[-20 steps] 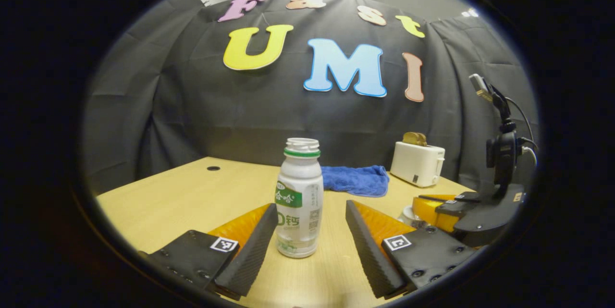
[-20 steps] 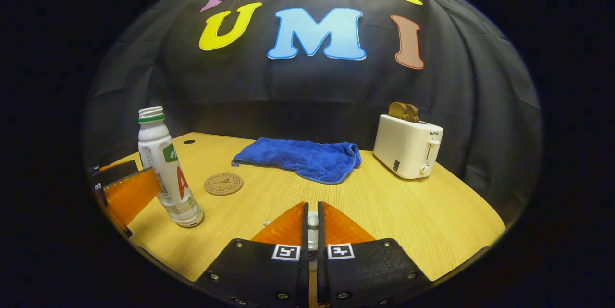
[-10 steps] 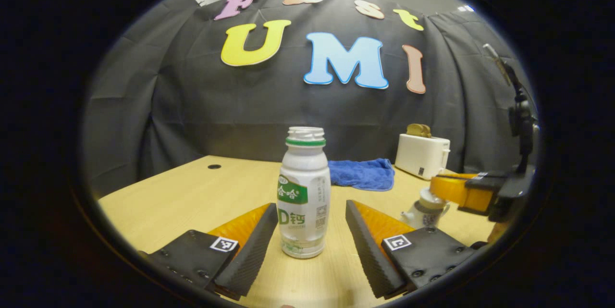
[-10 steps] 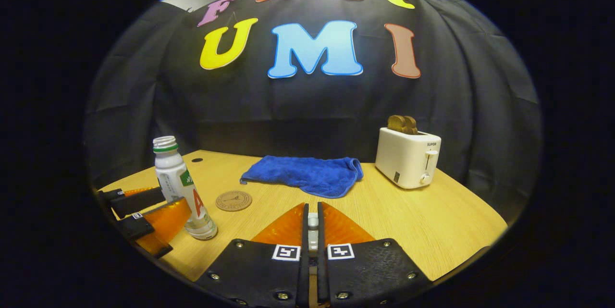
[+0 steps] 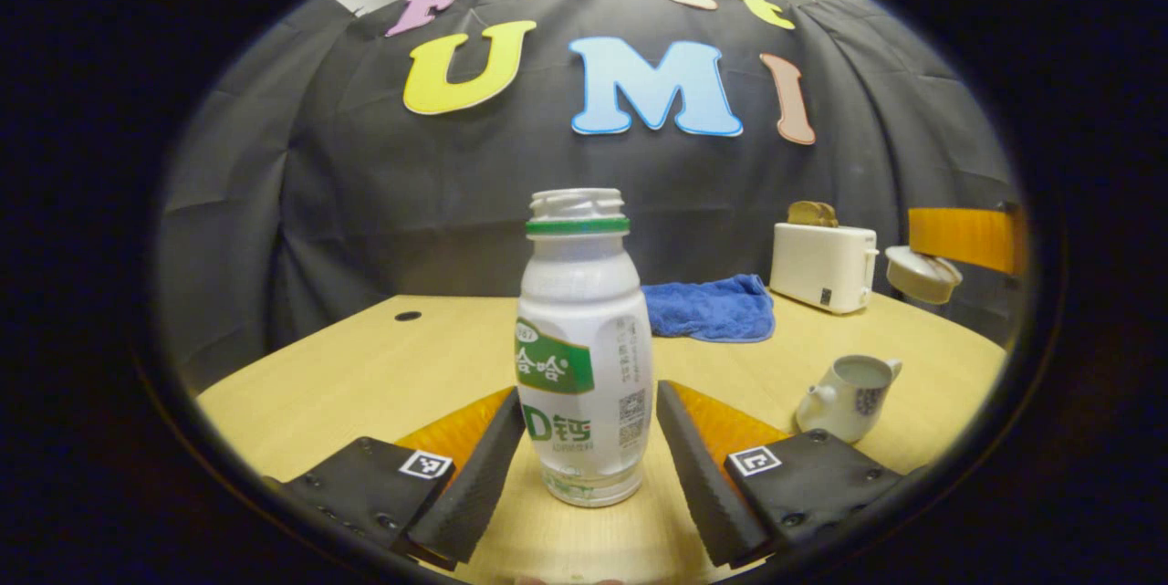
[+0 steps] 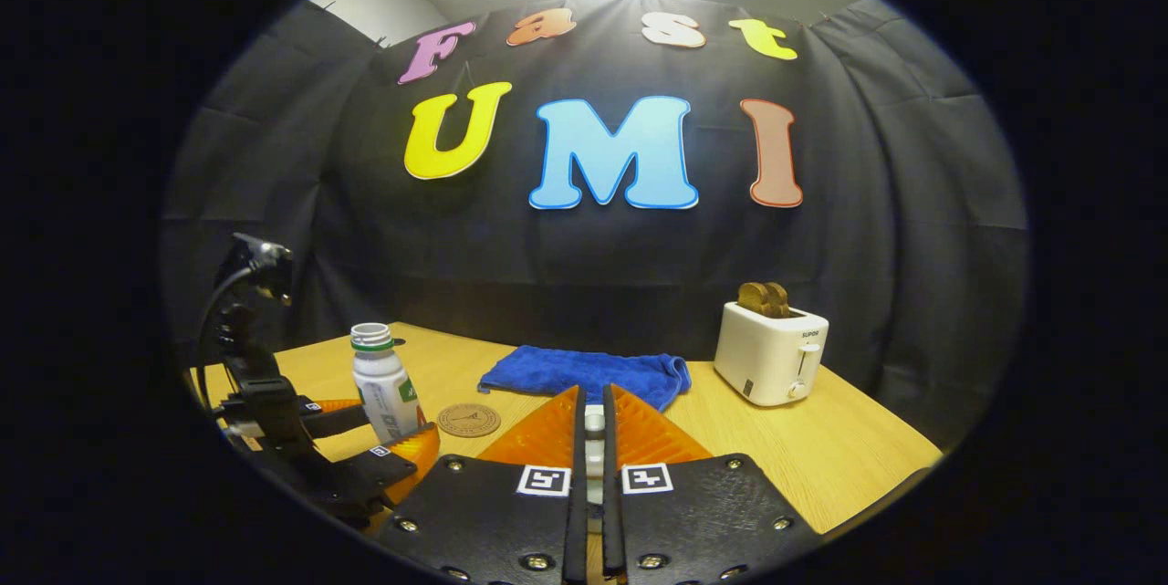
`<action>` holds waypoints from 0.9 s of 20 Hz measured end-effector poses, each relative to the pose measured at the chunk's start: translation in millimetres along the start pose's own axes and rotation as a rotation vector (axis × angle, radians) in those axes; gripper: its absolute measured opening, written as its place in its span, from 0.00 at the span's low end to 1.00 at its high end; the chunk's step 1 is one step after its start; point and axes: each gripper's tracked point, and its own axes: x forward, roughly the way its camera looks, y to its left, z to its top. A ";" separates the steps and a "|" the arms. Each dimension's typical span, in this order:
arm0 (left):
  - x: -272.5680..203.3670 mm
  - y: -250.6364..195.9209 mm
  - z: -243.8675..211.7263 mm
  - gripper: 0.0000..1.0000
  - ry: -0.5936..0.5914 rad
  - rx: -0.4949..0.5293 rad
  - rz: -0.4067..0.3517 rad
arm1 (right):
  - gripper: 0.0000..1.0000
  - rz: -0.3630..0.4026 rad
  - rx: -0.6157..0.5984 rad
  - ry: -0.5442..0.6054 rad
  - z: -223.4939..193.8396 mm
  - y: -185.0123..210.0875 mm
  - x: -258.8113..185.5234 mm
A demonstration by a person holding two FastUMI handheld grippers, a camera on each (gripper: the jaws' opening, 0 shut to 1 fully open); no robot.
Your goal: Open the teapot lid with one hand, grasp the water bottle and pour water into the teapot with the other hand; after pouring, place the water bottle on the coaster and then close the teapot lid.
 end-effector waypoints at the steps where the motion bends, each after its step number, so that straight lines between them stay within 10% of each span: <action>1: 2.4 -1.4 1.4 0.95 0.002 0.010 -0.002 | 0.06 0.001 0.001 0.001 -0.6 -0.1 -0.7; 18: 3.1 -9.0 5.6 0.80 0.014 0.089 -0.026 | 0.06 -0.055 0.058 0.041 -16.7 -33.4 -5.8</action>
